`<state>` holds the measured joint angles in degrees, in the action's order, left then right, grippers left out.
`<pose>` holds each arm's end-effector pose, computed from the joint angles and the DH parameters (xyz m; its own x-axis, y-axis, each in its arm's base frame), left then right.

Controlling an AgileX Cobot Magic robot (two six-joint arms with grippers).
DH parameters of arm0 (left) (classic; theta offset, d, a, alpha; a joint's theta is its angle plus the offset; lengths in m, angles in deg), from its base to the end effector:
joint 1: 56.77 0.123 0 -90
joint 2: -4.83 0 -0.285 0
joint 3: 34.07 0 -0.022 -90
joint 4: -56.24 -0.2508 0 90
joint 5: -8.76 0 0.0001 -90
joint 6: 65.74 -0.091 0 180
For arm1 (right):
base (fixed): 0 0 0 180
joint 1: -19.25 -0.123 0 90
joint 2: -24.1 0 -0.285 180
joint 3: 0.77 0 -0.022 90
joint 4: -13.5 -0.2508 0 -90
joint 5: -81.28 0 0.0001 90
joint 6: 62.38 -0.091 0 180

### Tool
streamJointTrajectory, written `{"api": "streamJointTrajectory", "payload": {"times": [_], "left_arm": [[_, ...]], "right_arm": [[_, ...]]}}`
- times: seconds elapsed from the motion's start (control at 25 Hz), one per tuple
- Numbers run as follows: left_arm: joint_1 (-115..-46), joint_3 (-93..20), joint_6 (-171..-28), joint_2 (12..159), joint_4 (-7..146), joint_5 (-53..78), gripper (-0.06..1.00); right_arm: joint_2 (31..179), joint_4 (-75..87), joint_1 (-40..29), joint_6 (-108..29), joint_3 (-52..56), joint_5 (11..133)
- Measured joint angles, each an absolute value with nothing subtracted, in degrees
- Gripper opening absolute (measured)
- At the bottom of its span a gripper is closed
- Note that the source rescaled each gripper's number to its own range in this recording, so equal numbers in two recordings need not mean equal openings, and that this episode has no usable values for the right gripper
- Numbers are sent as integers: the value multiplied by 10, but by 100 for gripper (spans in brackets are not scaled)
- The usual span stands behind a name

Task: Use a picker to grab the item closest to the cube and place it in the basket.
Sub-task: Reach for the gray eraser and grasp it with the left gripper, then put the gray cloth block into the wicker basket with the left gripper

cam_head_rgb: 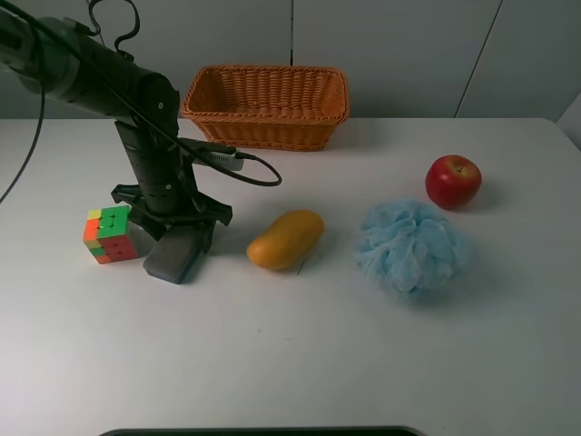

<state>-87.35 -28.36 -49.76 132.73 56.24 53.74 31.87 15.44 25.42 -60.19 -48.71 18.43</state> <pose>0.3220 -0.1903 0.0999 -0.9675 0.2519 -0.0237 0.2521 0.9677 -0.0068 -0.0080 -0.0019 0.2774 -0.4816 -0.0019 -0.8764 0.1081 0.9922 -0.0615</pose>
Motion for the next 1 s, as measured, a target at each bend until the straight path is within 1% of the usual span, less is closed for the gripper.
{"api": "streamJointTrajectory", "payload": {"times": [0.08, 0.48, 0.6, 0.84, 1.0], "left_arm": [[-873, -284, -505, 1327, 562, 537, 3], [-873, -285, -529, 1326, 573, 537, 3], [-875, -298, -539, 1298, 590, 540, 2], [-875, -389, -545, 1191, 590, 493, 2], [-875, -461, -564, 1192, 558, 414, 2]], "right_arm": [[319, 154, 254, -602, -487, 184], [319, 154, 254, -602, -487, 184], [319, 154, 254, -602, -487, 184], [319, 154, 254, -602, -487, 184], [319, 154, 254, -602, -487, 184]]}}
